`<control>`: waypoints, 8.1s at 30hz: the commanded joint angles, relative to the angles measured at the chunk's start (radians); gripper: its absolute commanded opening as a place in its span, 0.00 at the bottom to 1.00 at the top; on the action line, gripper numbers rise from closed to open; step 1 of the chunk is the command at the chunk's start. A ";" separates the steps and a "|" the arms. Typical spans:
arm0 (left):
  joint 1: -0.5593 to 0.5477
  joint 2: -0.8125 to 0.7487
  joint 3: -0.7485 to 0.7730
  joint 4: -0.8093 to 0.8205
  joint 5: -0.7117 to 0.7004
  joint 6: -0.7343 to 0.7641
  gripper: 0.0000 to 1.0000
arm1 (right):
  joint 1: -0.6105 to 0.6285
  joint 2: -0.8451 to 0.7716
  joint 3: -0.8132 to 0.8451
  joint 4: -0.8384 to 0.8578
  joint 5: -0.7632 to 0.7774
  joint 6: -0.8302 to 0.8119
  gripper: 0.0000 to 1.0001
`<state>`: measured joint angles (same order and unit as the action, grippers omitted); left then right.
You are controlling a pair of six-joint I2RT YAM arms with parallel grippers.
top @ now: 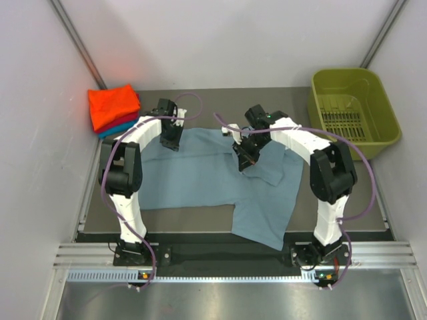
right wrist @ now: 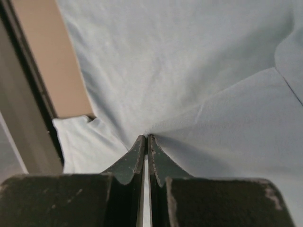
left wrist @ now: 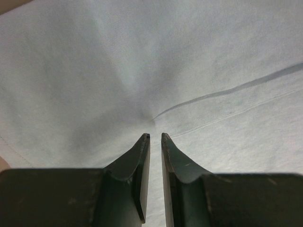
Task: Fold and stack the t-shirts
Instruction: Fold the tshirt
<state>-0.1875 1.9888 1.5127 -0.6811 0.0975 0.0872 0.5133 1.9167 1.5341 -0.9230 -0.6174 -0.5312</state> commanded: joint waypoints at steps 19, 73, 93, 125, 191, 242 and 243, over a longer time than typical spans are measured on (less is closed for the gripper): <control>0.031 0.040 0.099 0.012 -0.057 0.040 0.21 | -0.306 0.160 0.263 0.006 -0.002 0.102 0.47; 0.080 0.326 1.011 0.035 -0.295 -0.081 0.60 | -0.444 0.257 0.597 0.286 0.296 0.346 0.55; 0.080 -0.260 0.009 0.092 -0.156 -0.188 0.56 | -0.023 -0.492 -0.561 0.079 0.176 -0.327 0.52; 0.091 -0.225 0.000 0.017 -0.142 -0.191 0.55 | 0.246 -0.599 -0.864 0.184 0.314 -0.348 0.50; 0.530 -0.188 -0.362 -0.044 0.162 -0.540 0.00 | 0.174 -0.531 -0.766 0.337 0.585 -0.305 0.00; 0.379 0.266 0.558 -0.043 0.315 -0.325 0.00 | -0.248 0.037 0.258 0.724 0.703 -0.130 0.00; 0.379 0.269 0.554 -0.043 0.311 -0.325 0.00 | -0.249 0.050 0.261 0.724 0.703 -0.131 0.00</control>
<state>0.1940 2.2593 2.0384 -0.7551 0.4294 -0.2581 0.2794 1.9404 1.7367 -0.2504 0.0662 -0.6525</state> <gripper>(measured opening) 0.023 0.014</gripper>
